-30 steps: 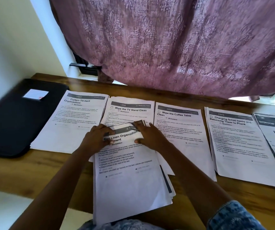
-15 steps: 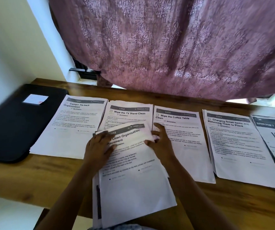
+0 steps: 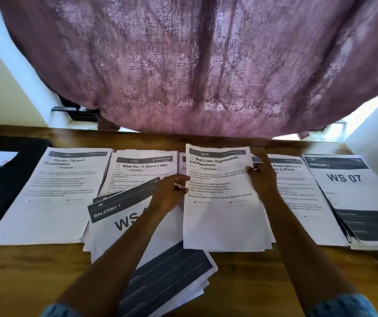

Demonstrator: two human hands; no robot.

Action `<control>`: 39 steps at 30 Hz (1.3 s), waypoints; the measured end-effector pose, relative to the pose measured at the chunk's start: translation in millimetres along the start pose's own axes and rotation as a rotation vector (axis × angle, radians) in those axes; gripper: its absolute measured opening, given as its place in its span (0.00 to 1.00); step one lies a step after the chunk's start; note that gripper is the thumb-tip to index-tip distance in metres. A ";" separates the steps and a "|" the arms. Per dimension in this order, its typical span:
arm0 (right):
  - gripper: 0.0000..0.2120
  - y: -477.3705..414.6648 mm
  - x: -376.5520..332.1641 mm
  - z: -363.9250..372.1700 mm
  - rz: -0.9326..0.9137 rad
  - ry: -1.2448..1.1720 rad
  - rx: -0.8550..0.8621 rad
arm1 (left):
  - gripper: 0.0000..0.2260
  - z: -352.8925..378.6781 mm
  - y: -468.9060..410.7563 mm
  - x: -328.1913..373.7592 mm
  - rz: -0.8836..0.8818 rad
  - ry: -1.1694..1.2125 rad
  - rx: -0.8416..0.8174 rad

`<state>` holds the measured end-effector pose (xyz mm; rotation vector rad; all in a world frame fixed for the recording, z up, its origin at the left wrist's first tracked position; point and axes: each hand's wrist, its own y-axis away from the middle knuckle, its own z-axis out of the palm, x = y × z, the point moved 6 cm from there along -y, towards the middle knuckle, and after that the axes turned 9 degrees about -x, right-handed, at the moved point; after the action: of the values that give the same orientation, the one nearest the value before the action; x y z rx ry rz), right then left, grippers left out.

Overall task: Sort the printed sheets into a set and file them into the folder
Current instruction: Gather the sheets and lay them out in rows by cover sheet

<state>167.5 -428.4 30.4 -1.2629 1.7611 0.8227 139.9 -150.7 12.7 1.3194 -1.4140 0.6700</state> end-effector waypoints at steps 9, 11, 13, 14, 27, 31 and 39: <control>0.32 25.6 5.5 68.2 -0.220 0.770 -0.281 | 0.29 34.5 -5.1 -18.9 -0.017 -1.011 0.039; 0.34 40.0 18.9 95.0 -0.219 0.865 -0.417 | 0.34 37.3 -1.8 -35.8 -0.041 -1.069 -0.004; 0.36 47.7 25.4 103.0 -0.254 0.938 -0.421 | 0.40 37.1 1.4 -41.9 0.029 -1.144 -0.041; 0.39 48.9 25.6 104.0 -0.273 0.959 -0.409 | 0.42 35.1 2.3 -44.5 0.061 -1.166 -0.053; 0.28 80.7 -29.4 120.9 -0.577 0.755 -0.322 | 0.26 -24.6 50.4 -30.0 0.206 -0.805 0.231; 0.25 108.1 -62.6 179.3 -0.713 0.636 -0.565 | 0.21 -64.7 85.3 -74.0 0.040 -0.874 0.382; 0.36 106.2 -64.2 232.8 -0.664 0.825 -0.720 | 0.22 -82.6 98.0 -105.8 -0.010 -0.883 0.377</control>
<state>131.8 -171.2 -16.3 -2.7760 1.4204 0.5664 57.4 -14.9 -36.1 2.0665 -2.0279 0.3486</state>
